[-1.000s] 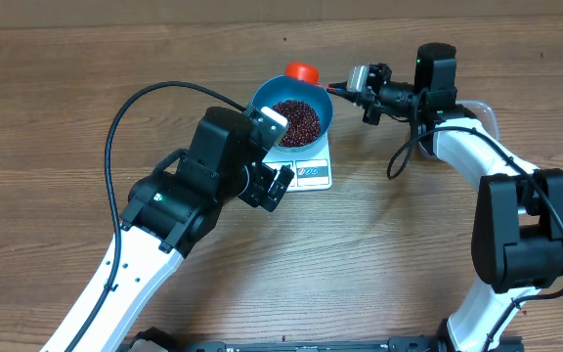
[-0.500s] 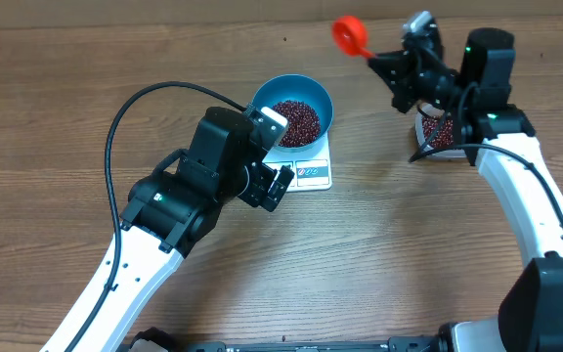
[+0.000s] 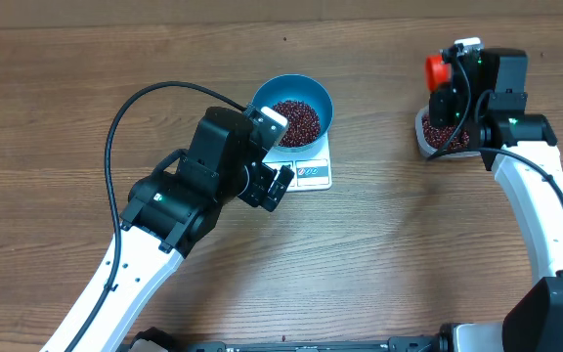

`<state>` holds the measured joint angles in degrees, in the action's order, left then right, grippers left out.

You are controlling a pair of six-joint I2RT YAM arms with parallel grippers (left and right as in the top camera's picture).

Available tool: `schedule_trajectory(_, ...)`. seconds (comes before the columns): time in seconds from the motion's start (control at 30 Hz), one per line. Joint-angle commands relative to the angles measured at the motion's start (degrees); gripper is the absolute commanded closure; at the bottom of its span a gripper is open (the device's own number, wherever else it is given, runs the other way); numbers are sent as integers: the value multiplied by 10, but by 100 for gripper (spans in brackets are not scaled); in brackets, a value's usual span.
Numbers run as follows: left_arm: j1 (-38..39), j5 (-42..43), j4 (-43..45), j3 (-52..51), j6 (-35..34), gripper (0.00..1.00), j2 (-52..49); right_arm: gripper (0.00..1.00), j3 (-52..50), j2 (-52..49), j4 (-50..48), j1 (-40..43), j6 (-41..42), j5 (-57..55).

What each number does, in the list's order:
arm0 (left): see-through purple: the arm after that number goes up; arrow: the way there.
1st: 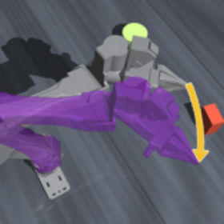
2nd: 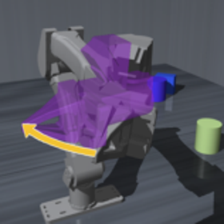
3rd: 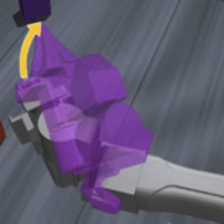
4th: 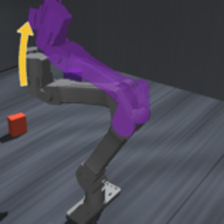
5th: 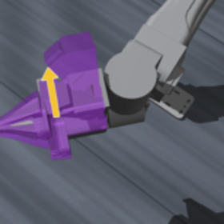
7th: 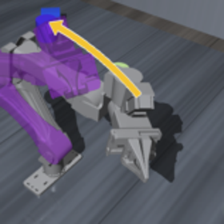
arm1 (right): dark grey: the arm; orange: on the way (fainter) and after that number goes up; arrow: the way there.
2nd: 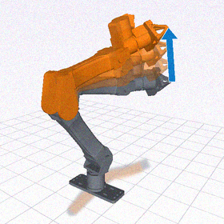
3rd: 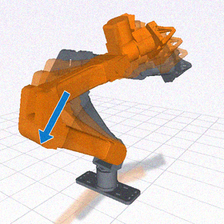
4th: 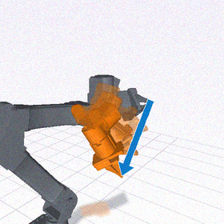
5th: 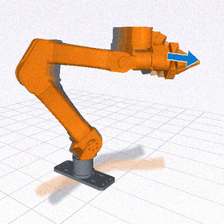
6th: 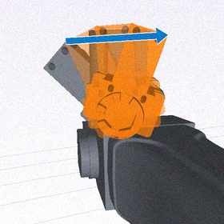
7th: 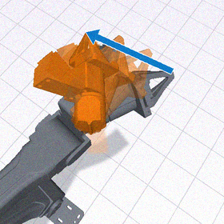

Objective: Scoop item into bowl and weigh 150g on scale
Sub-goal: 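Carry the empty red scoop right back over the bean tub, then lower the scoop into the tub and push it into the beans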

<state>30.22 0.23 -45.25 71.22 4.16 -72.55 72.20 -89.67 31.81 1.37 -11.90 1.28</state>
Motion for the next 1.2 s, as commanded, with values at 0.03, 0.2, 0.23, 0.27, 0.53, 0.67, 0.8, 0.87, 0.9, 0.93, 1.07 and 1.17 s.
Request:
schedule_trajectory(0.03,-2,4,0,-2,-10,1,-3,96,2,16,25,0,17,-77)
schedule_trajectory(0.2,-2,4,0,-2,-10,0,-3,96,2,16,47,0,32,-113)
schedule_trajectory(0.23,-2,4,0,-2,-10,0,-3,96,2,16,51,0,34,-121)
schedule_trajectory(0.27,-2,4,0,-2,-10,0,-3,96,2,16,57,0,36,-126)
schedule_trajectory(0.53,-2,4,0,-2,-10,0,-3,96,2,16,119,0,44,-142)
schedule_trajectory(0.67,-2,4,0,-2,-10,0,-3,96,2,15,127,0,44,-163)
schedule_trajectory(0.8,-2,4,0,-2,-10,0,-3,96,2,2,144,0,44,-193)
schedule_trajectory(0.87,-2,4,0,-2,-10,0,-3,96,1,-6,152,0,44,-193)
schedule_trajectory(0.9,-2,4,0,-2,-10,0,-3,96,1,-11,152,3,44,-193)
schedule_trajectory(0.93,-2,4,0,-2,-10,1,-3,96,1,-14,152,5,44,-193)
schedule_trajectory(1.07,-2,4,0,-2,-10,0,-3,96,1,-27,152,10,44,-193)
schedule_trajectory(1.17,-2,4,0,-2,-10,0,-3,96,1,-48,151,15,44,-193)
